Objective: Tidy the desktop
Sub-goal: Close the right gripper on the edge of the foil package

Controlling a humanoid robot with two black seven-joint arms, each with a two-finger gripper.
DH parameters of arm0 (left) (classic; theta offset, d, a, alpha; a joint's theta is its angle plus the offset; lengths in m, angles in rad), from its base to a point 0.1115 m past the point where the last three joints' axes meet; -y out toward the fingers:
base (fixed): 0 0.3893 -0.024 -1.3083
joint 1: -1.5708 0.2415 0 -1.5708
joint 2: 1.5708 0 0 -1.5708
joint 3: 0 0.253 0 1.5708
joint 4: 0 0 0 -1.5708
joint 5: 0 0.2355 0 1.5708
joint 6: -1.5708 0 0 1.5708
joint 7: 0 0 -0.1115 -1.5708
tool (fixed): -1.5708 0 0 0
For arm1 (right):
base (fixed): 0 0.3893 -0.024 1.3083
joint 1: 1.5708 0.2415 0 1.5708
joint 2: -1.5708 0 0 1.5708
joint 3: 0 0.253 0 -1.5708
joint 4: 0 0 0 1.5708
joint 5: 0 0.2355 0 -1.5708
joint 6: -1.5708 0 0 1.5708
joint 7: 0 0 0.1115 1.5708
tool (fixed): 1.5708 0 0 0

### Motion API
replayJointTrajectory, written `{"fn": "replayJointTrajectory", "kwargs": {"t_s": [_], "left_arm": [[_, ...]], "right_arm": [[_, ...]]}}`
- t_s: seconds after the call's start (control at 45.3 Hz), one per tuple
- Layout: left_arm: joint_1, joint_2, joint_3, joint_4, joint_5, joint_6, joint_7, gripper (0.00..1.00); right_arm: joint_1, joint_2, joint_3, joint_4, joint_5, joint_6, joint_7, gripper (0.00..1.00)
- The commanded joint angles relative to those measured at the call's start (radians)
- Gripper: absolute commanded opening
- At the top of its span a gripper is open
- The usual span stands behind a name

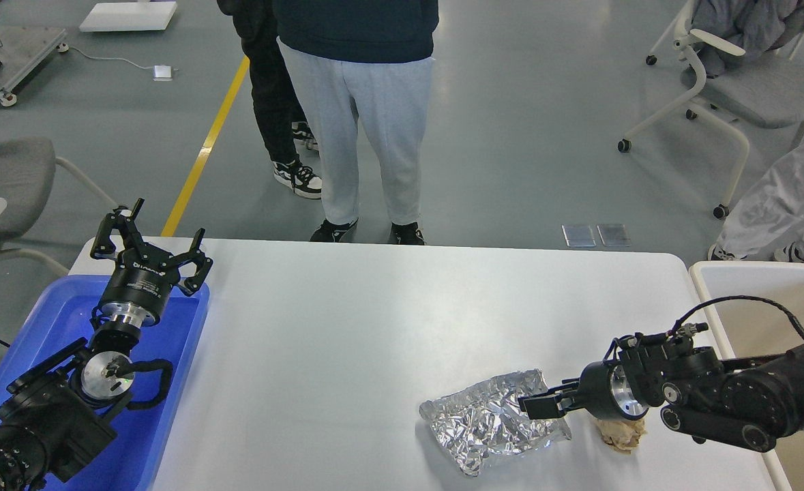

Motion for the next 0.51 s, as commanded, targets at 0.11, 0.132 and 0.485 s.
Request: {"fn": "replayJointTrajectory", "kwargs": {"t_s": [0.11, 0.132, 0.485], "left_arm": [[0.0, 0.0, 0.0, 0.0, 0.0, 0.0, 0.0, 1.0], [0.0, 0.0, 0.0, -0.001, 0.0, 0.0, 0.0, 1.0], [0.0, 0.0, 0.0, 0.0, 0.0, 0.0, 0.0, 1.0]], "right_arm": [[-0.024, 0.026, -0.002, -0.036, -0.014, -0.01, 0.017, 0.97], [-0.025, 0.026, -0.004, -0.036, -0.016, -0.011, 0.017, 0.93], [-0.008, 0.023, -0.01, -0.037, -0.1, -0.019, 0.02, 0.06]]}}
